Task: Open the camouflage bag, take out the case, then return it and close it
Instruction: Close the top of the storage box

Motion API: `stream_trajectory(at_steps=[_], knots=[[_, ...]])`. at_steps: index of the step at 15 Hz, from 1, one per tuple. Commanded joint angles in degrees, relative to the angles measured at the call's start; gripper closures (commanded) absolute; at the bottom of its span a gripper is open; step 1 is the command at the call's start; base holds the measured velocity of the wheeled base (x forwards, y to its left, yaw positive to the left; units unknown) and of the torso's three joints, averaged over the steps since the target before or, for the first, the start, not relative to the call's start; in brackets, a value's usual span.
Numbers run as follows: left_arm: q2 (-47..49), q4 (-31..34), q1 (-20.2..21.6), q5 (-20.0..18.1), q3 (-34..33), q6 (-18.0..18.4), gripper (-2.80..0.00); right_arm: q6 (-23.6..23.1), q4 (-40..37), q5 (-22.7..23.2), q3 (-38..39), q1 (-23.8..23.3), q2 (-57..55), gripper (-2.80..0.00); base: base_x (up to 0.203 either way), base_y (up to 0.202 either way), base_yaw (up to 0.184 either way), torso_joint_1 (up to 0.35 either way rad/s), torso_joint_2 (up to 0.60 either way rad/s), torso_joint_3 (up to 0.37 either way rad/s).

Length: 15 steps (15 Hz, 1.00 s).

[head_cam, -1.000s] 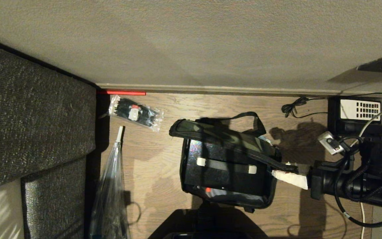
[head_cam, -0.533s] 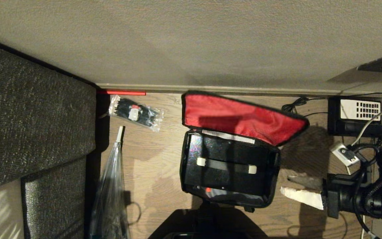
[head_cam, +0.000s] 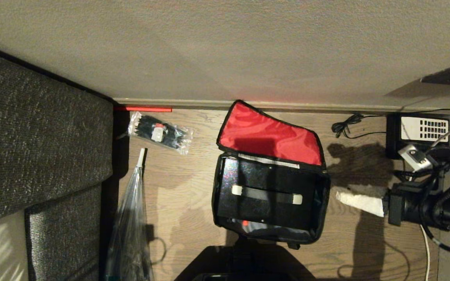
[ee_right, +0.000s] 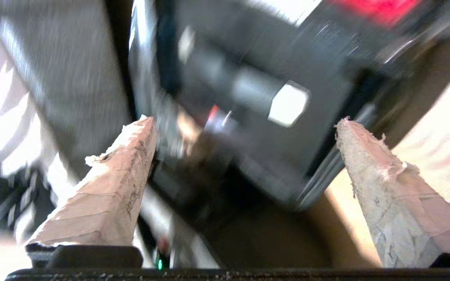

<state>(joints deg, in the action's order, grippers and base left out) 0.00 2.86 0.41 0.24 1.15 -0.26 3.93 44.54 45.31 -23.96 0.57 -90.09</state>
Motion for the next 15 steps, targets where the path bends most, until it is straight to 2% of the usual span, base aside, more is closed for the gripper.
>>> stream_trajectory(at_steps=[1,3,6,9,10,12,15], knots=[[0.0,0.04,0.02,0.02,0.0,-0.01,0.0,5.19,1.55,0.17,-5.87,-2.75,-6.41,-2.8,0.0,0.0,0.0,0.0,0.0,0.0],[0.0,0.04,0.02,0.02,0.0,-0.01,0.0,14.14,2.96,-1.05,-11.72,-3.29,-10.13,-2.8,0.0,0.0,0.0,0.0,0.0,0.0],[0.0,0.04,0.02,0.02,0.0,-0.01,0.0,27.47,2.71,-6.71,-18.05,-3.29,-15.53,-2.8,0.0,0.0,0.0,0.0,0.0,0.0],[0.0,0.04,0.02,0.02,0.0,-0.01,0.0,30.73,1.71,-8.97,-18.93,-2.82,-20.36,-2.8,0.0,0.0,0.0,0.0,0.0,0.0],[0.0,0.04,0.02,0.02,0.0,-0.04,0.0,32.98,1.7,-9.31,-19.53,-2.45,-22.06,-2.8,0.0,0.0,0.0,0.0,0.0,0.0],[0.0,0.04,0.02,0.02,0.0,-0.01,0.0,41.17,1.92,-11.84,-22.94,-1.04,-24.83,-2.8,0.0,0.0,0.0,0.0,0.0,0.0],[0.0,0.04,0.02,0.02,0.0,-0.09,0.0,45.52,2.26,-16.83,-26.19,0.17,-27.75,-2.8,0.0,0.0,0.0,0.0,0.0,0.0]])
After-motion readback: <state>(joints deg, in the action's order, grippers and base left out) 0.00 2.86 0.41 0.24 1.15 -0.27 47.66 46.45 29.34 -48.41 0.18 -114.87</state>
